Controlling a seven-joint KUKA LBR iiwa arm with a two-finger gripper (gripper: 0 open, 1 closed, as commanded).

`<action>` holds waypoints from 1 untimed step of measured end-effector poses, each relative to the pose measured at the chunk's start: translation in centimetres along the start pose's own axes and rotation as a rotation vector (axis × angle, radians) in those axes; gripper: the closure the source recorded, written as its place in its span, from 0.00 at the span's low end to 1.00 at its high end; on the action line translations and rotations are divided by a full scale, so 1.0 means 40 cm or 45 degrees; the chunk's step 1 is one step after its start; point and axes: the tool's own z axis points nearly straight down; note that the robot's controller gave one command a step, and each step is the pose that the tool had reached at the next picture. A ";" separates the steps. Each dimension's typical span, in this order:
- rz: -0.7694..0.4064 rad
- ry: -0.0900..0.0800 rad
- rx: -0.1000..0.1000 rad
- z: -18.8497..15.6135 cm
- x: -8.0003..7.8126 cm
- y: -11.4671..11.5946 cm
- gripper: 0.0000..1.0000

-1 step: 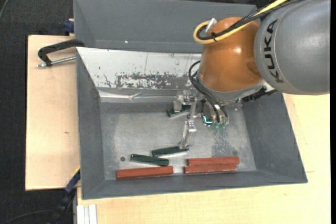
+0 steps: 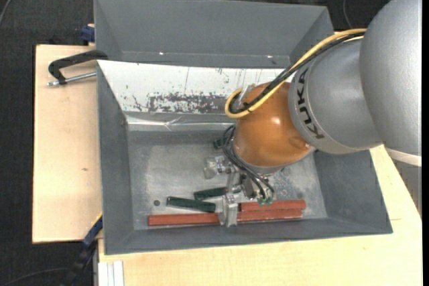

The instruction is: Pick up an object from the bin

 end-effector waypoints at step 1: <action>0.001 -0.010 -0.001 -0.011 -0.006 0.000 1.00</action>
Offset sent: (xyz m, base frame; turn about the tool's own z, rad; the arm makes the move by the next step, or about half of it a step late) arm 0.0000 0.0000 0.0000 0.0000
